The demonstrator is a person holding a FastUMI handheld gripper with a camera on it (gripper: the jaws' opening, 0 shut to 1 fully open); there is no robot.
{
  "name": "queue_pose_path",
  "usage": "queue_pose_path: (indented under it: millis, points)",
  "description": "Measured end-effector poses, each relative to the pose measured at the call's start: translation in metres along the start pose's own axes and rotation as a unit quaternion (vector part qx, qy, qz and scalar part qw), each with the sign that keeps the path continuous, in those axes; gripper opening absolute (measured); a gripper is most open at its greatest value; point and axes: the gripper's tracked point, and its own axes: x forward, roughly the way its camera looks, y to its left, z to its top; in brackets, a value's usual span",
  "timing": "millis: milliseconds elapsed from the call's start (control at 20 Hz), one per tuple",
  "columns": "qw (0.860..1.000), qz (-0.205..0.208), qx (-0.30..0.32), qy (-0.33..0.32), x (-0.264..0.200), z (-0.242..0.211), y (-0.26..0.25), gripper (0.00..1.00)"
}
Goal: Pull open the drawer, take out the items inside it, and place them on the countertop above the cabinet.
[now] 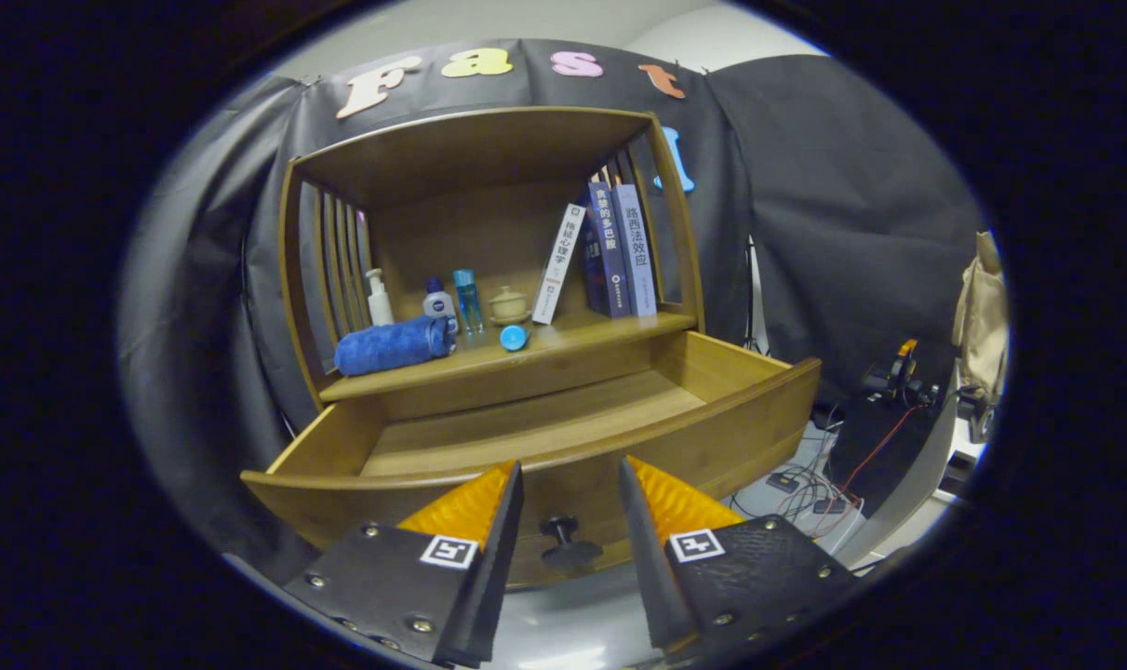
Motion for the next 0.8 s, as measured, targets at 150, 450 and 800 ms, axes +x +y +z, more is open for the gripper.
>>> queue_pose_path:
  millis: [150,450,800]
  points:
    - [1.000,0.014,0.014,0.013,0.001,-0.012,0.000,0.66]
    - [0.998,0.054,-0.005,0.034,0.022,-0.026,0.024,0.92]
    - [0.995,0.088,0.035,0.020,0.029,-0.028,0.024,0.93]
